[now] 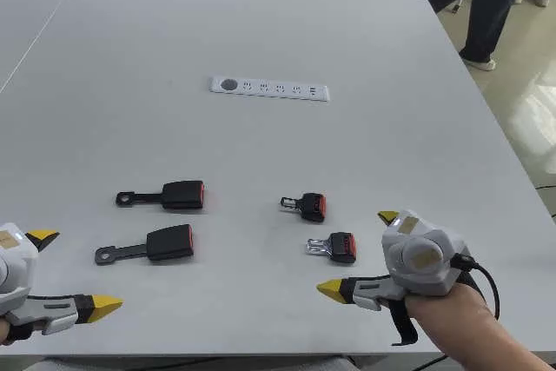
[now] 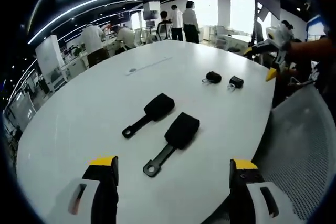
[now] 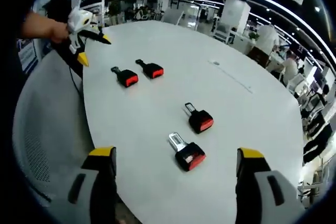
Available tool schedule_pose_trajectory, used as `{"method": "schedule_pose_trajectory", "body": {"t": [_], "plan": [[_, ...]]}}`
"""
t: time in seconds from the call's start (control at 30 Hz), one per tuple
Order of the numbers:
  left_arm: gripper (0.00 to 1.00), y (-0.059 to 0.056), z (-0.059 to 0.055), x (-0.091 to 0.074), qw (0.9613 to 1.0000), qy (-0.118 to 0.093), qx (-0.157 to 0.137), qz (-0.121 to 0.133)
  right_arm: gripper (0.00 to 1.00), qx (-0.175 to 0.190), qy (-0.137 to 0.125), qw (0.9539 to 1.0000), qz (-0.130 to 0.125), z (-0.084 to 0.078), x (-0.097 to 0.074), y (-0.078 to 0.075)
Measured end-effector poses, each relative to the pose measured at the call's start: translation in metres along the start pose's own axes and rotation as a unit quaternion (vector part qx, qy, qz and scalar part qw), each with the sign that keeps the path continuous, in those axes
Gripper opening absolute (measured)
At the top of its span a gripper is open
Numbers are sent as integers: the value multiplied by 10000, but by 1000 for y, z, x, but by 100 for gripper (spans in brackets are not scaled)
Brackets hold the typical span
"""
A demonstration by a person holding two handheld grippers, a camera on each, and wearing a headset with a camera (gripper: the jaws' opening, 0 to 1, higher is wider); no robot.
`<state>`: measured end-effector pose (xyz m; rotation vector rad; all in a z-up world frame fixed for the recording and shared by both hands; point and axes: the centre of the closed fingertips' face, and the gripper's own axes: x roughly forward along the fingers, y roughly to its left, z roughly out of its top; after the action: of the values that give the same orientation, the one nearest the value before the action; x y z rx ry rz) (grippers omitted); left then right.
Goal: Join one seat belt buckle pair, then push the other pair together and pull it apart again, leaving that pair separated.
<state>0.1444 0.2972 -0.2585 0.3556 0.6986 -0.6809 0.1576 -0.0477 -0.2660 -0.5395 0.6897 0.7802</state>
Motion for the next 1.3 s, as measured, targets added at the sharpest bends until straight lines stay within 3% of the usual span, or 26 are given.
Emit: {"method": "schedule_pose_trajectory", "body": {"t": [0.07, 0.43, 0.57, 0.63, 1.0, 1.1, 1.3], "plan": [[89, 0, 0, 0, 10000, -17, -50, 2, 100, 81, 24, 10000, -13, -1, 0, 1], [100, 4, -8, -11, 9997, -62, -188, 131, 100, 269, -16, 9996, -103, -5, -5, 2], [100, 10, -10, -14, 9993, -46, -261, 260, 100, 381, -15, 9992, -147, -5, -7, 1], [100, 13, -14, -16, 9991, 13, -269, 340, 100, 374, 122, 9990, -209, -9, -7, -1], [100, 16, -19, -20, 9985, 32, -340, 429, 100, 332, 26, 9993, -141, -2, -6, 4], [100, 16, -25, -20, 9986, 208, -231, 436, 99, 341, 41, 9994, -102, -3, -4, 6], [97, 13, -25, -17, 9991, 221, -194, 305, 98, 216, 100, 9997, -77, -4, -4, 7]]}}
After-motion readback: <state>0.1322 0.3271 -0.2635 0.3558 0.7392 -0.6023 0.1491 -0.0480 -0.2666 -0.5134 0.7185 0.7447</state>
